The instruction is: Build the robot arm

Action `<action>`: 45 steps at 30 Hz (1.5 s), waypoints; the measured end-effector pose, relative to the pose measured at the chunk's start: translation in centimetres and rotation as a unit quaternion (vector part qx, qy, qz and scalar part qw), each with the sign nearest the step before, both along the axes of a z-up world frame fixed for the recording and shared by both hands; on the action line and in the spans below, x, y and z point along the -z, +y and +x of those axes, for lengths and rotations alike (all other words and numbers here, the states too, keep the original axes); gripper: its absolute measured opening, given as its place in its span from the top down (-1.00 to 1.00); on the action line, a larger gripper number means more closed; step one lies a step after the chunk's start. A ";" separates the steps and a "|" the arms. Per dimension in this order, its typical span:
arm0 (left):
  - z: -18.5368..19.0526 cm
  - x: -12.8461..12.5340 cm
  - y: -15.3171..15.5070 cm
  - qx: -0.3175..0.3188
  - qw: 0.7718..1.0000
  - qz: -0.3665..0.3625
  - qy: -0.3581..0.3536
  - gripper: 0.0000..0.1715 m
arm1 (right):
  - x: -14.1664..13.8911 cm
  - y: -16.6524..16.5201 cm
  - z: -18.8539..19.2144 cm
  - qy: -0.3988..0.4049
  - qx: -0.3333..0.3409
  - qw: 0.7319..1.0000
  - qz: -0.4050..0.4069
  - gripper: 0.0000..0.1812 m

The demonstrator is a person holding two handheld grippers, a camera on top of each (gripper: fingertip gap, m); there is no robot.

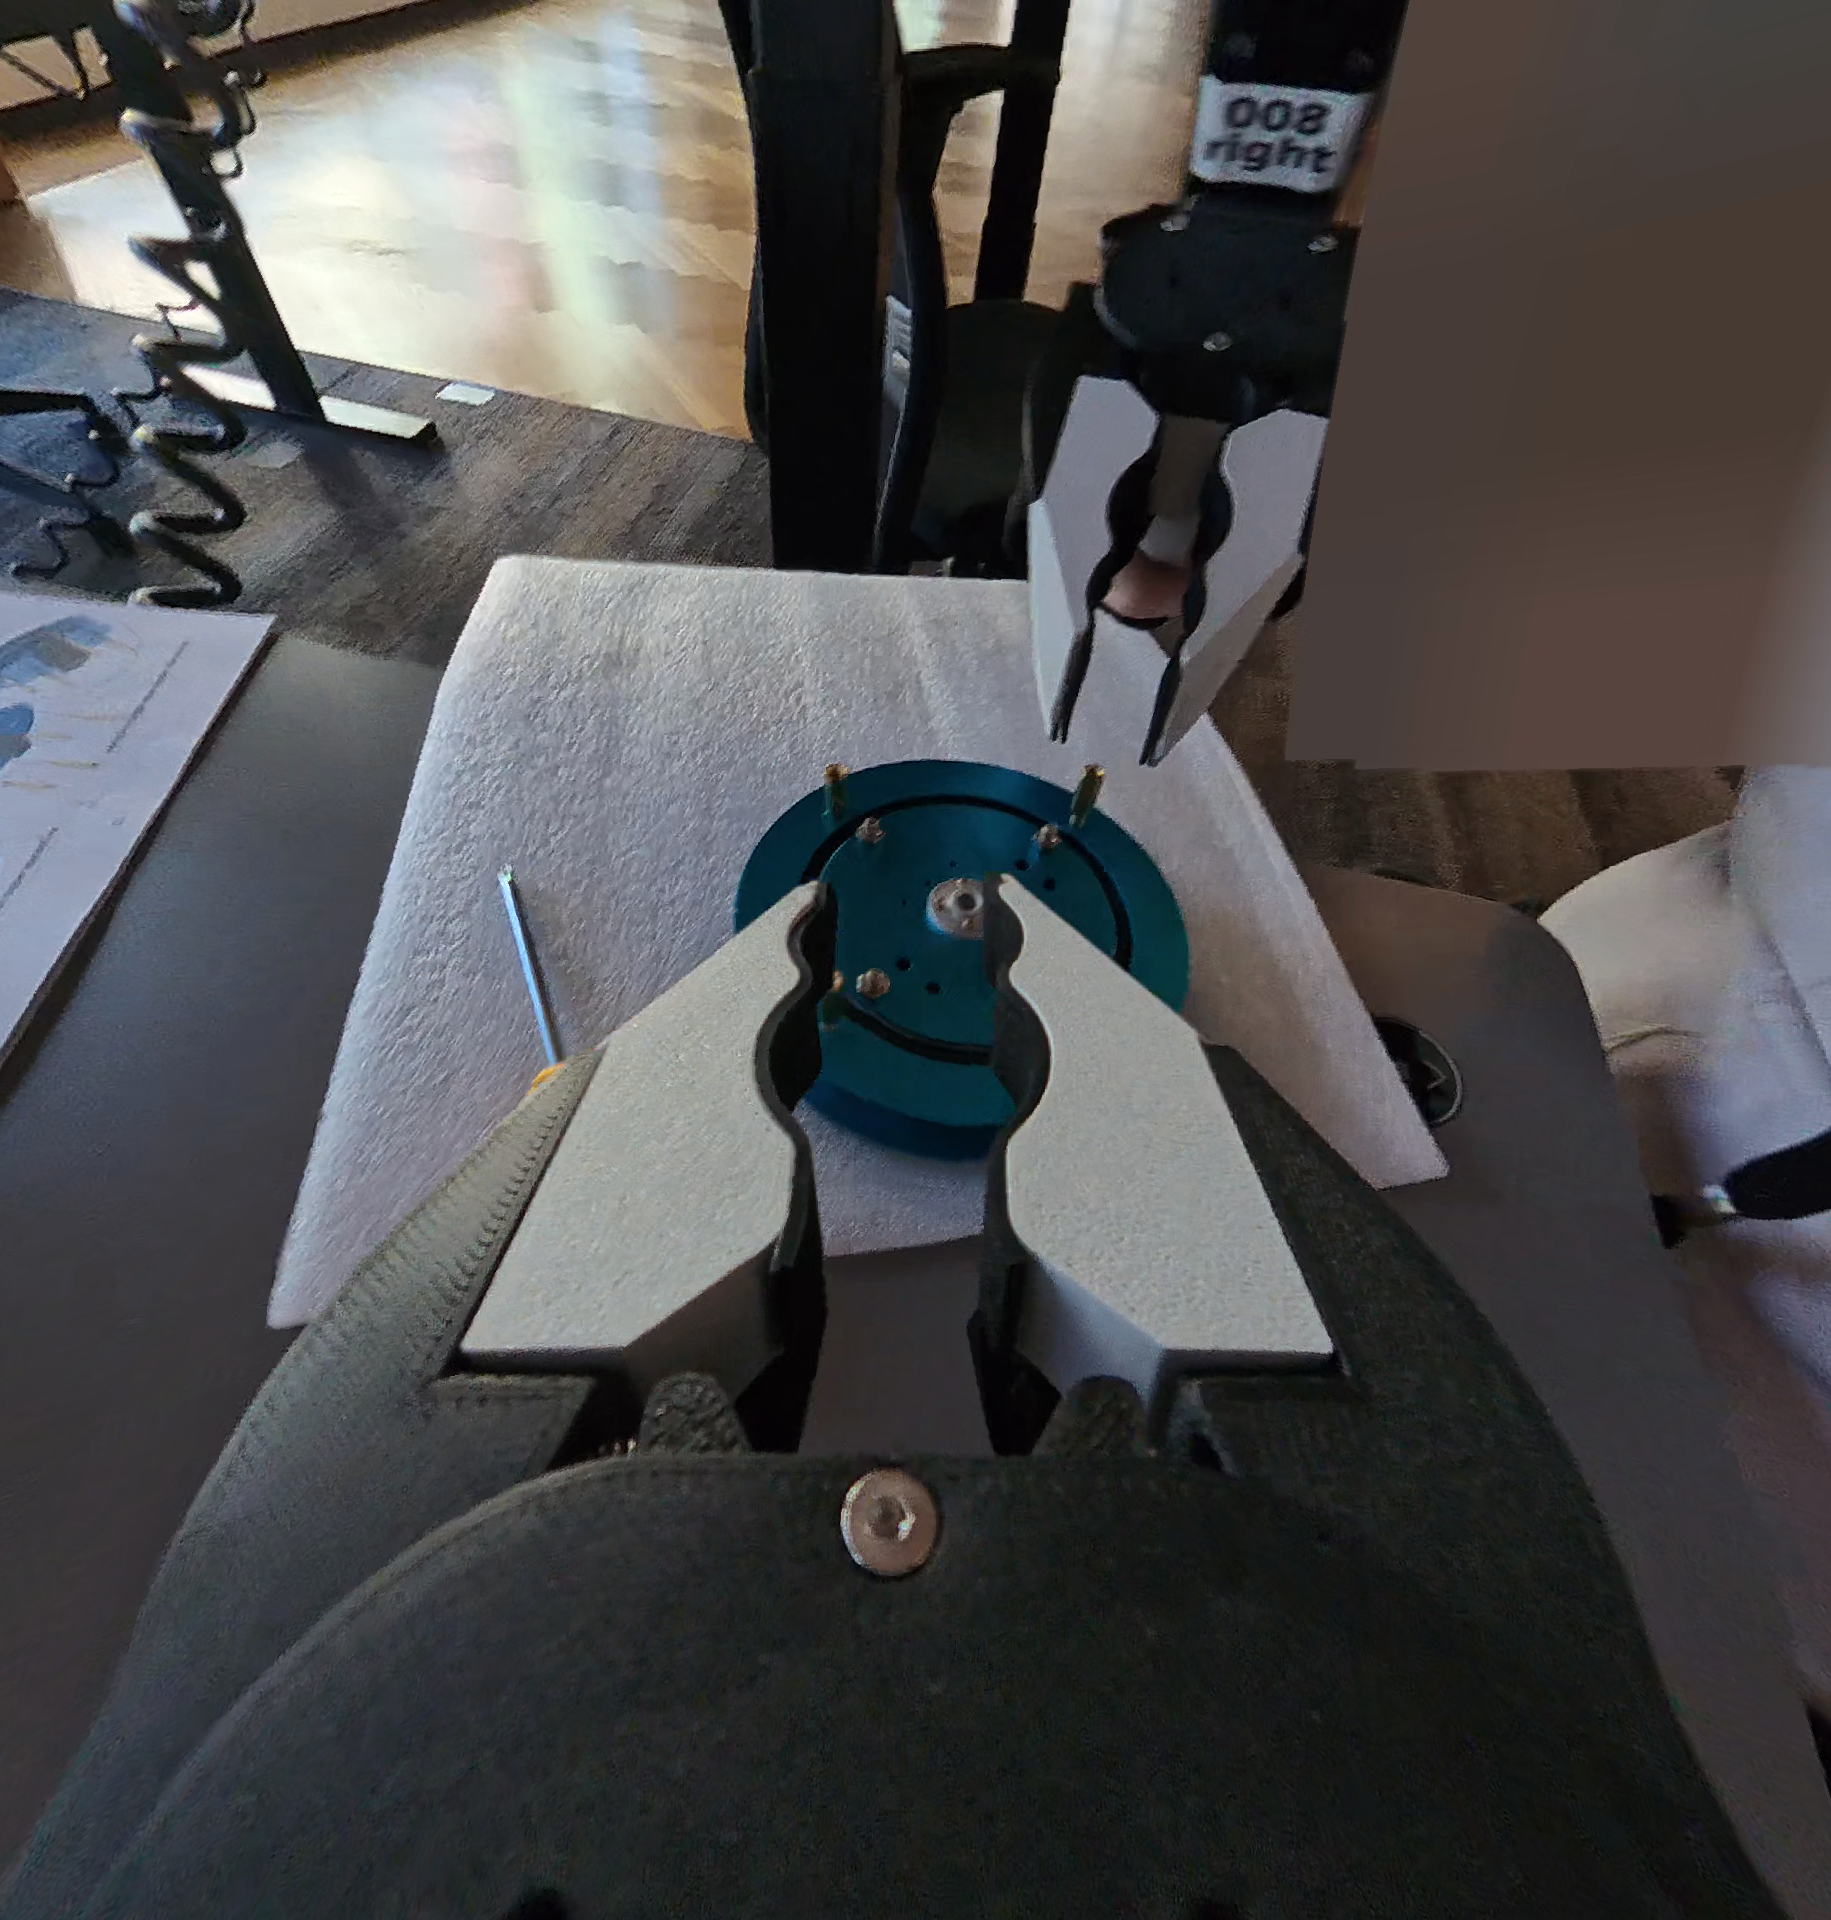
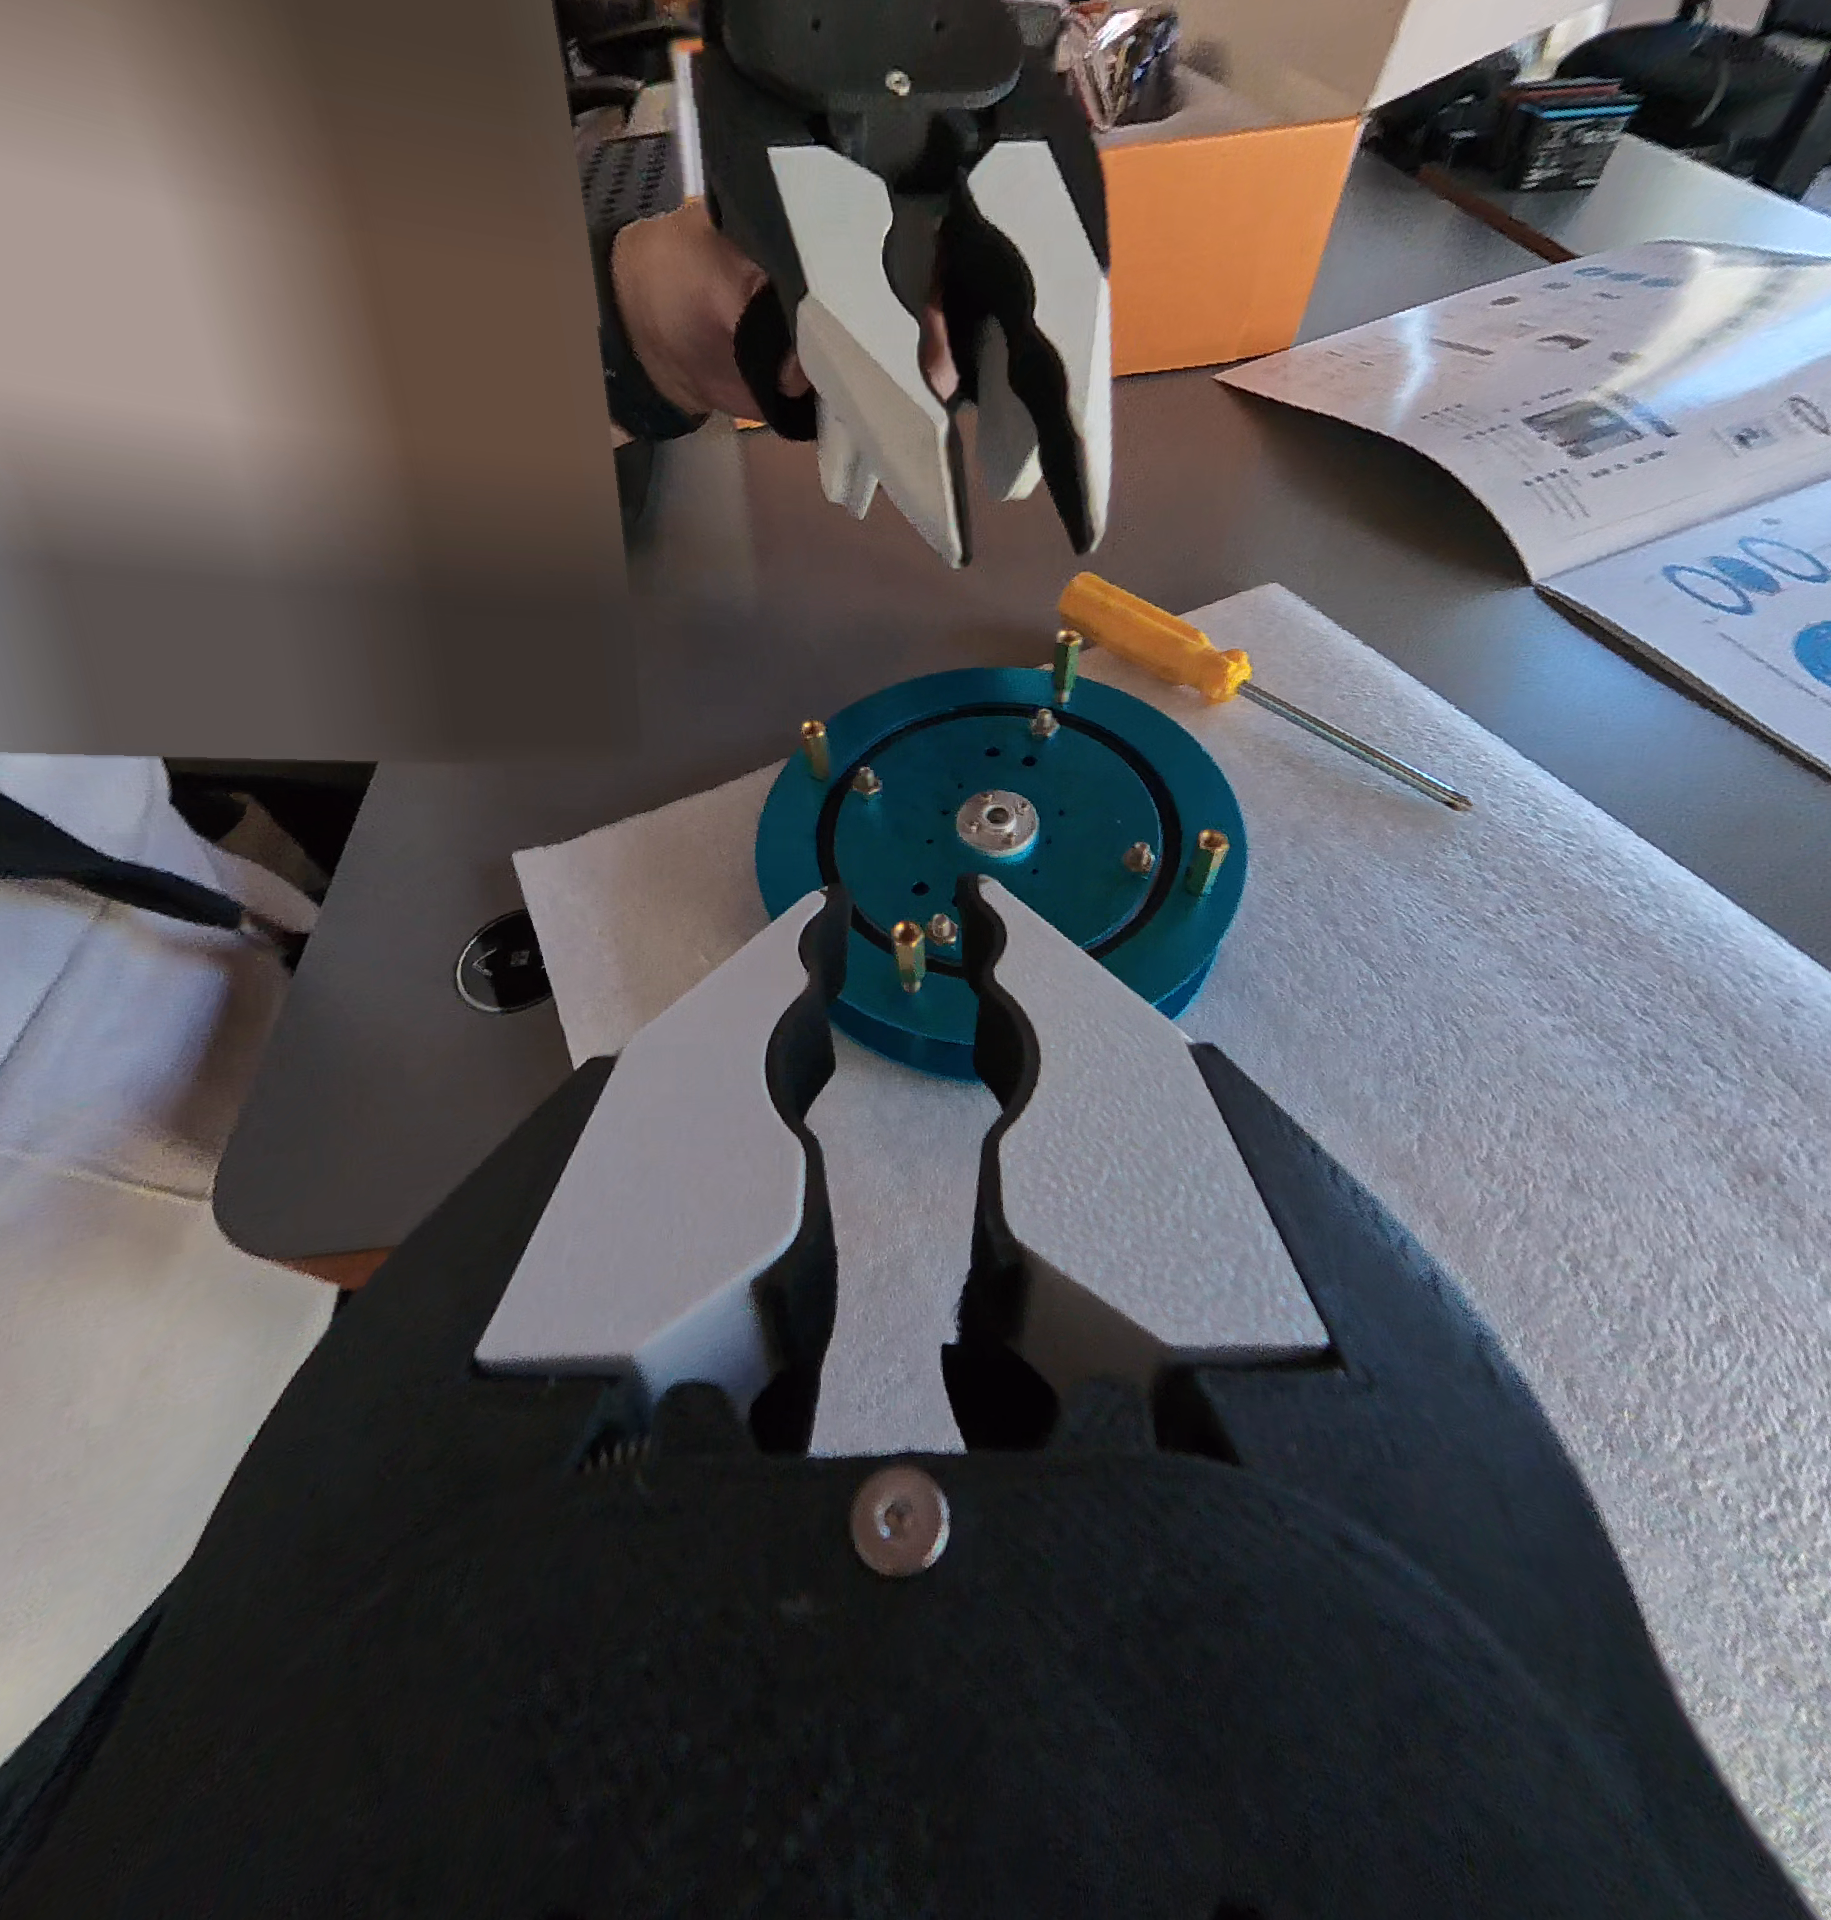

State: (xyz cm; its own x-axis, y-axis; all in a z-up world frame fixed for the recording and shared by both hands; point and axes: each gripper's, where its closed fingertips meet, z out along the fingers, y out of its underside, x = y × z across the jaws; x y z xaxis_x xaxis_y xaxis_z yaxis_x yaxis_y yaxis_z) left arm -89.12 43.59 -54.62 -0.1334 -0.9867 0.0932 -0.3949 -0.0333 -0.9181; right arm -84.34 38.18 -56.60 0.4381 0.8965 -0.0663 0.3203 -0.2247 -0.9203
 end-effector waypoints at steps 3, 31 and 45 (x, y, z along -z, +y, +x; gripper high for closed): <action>0.1 -0.1 -1.5 0.024 0.999 0.023 0.009 0.68 | -0.2 -0.1 0.4 -0.044 -0.022 0.999 0.007 0.78; -2.9 6.6 -4.8 -0.183 0.952 0.208 0.132 0.65 | -1.7 -1.3 -2.3 -0.276 0.057 0.959 -0.005 0.86; -1.3 0.0 -8.7 -0.194 0.971 0.132 -0.047 0.63 | -0.4 -1.7 0.8 -0.458 -0.064 0.886 0.007 0.91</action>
